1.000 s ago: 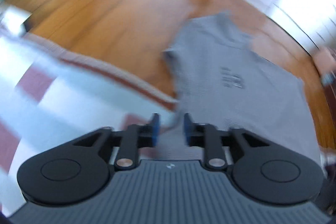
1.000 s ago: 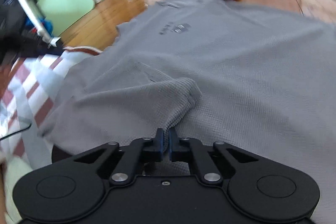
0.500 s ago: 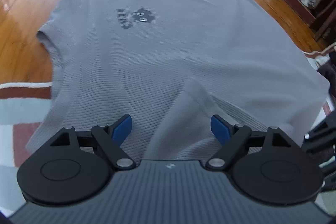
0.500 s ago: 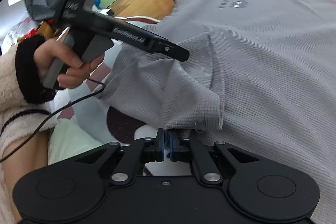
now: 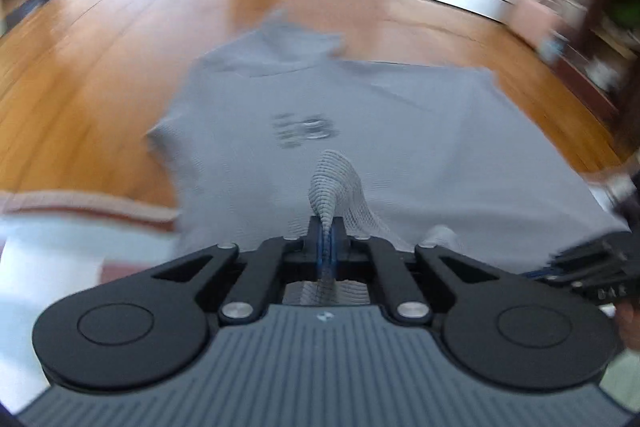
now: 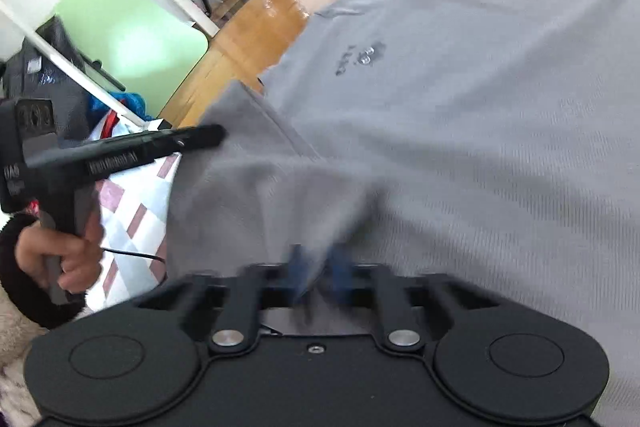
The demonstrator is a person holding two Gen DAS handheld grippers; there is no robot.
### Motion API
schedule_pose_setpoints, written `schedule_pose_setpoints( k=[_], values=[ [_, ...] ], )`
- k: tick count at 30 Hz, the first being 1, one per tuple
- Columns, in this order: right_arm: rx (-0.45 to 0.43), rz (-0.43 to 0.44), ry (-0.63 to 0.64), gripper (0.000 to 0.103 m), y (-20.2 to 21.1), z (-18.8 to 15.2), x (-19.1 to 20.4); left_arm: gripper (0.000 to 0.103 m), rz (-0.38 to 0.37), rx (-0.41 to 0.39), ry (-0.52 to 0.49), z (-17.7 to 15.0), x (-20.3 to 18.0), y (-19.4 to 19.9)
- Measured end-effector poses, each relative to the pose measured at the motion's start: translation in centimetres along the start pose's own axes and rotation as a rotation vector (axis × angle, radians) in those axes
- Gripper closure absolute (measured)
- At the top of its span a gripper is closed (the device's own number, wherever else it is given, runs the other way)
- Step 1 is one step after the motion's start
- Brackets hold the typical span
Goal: Fold clothes
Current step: 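Grasp the shirt hem with the right gripper while the left gripper grasps the hem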
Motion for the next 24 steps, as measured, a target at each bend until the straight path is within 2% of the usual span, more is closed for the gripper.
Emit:
schedule_pose_setpoints(
  k=[1, 3, 5, 6, 7, 8, 9, 10, 11, 13, 15, 16, 18, 19, 21, 22, 23, 24],
  values=[
    [-0.007, -0.034, 0.017, 0.097, -0.1, 0.3, -0.3, 0.094, 0.022, 0.038, 0.028, -0.9, 0.9, -0.6],
    [-0.004, -0.089, 0.033, 0.098, -0.5, 0.8, -1.1, 0.086, 0.073, 0.170, 0.007, -3.2, 2.1, -3.1],
    [0.016, -0.113, 0.010, 0.096, -1.1, 1.0, -2.1, 0.084, 0.144, 0.205, 0.006, -3.9, 3.6, -3.8],
    [0.026, -0.093, -0.022, 0.092, -1.1, 1.0, -2.3, 0.084, 0.130, 0.173, 0.047, -3.1, 4.2, -3.3],
    [0.035, -0.063, -0.076, 0.090, -1.1, 1.0, -2.4, 0.084, 0.083, 0.134, 0.082, -2.4, 4.2, -2.7],
    [0.037, -0.012, -0.140, 0.087, -1.0, 0.8, -2.5, 0.079, 0.035, 0.095, 0.117, -1.7, 4.2, -2.1],
    [0.039, 0.036, -0.199, 0.077, -0.9, 0.7, -2.6, 0.073, -0.012, 0.057, 0.151, -0.9, 4.2, -1.4],
    [0.042, 0.063, -0.228, 0.055, -1.0, 0.5, -2.3, 0.055, -0.060, 0.039, 0.166, -0.5, 3.6, -0.9],
    [0.044, 0.091, -0.257, 0.042, -1.1, 0.3, -2.0, 0.049, -0.084, 0.032, 0.163, -0.4, 3.1, -0.7],
    [0.065, 0.105, -0.260, 0.041, -1.4, -0.3, -1.5, 0.049, -0.108, 0.047, 0.098, -0.5, 1.8, -1.1],
    [0.098, 0.076, -0.211, 0.041, -2.2, -0.6, -1.2, 0.047, -0.088, 0.103, -0.016, -1.3, 0.2, -2.4],
    [0.110, 0.063, -0.179, 0.042, -2.9, -0.3, -1.0, 0.041, -0.075, 0.129, -0.075, -1.6, -0.6, -3.0],
    [0.123, 0.049, -0.132, 0.043, -4.1, 0.6, -0.5, 0.038, 0.028, 0.151, -0.226, -2.4, -1.4, -4.6],
    [0.119, 0.049, -0.134, 0.043, -4.7, 1.6, -0.2, 0.030, 0.076, 0.159, -0.298, -2.6, -1.8, -5.4],
    [0.097, 0.059, -0.153, 0.044, -5.8, 3.3, 0.0, 0.046, 0.059, 0.122, -0.296, -2.2, -2.0, -5.4],
    [0.071, 0.064, -0.153, 0.066, -6.0, 4.0, 0.1, 0.078, 0.039, 0.114, -0.283, -2.1, -2.0, -5.4],
    [0.045, 0.068, -0.149, 0.098, -6.2, 4.6, 0.3, 0.097, 0.022, 0.106, -0.271, -2.0, -2.0, -5.4],
    [0.018, 0.065, -0.119, 0.097, -6.2, 4.9, 0.7, 0.099, 0.062, 0.100, -0.269, -1.9, -1.6, -5.1]
  ],
)
Point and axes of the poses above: each gripper's, at about its wrist camera, not at the fingertips, and y roughly against the way its jaws point, x to its left, z to its top, the point moved 10 cm from there along -y, roughly the way its jaws point, and after that the axes turned 11 degrees about -y, right-handed, at the moved point
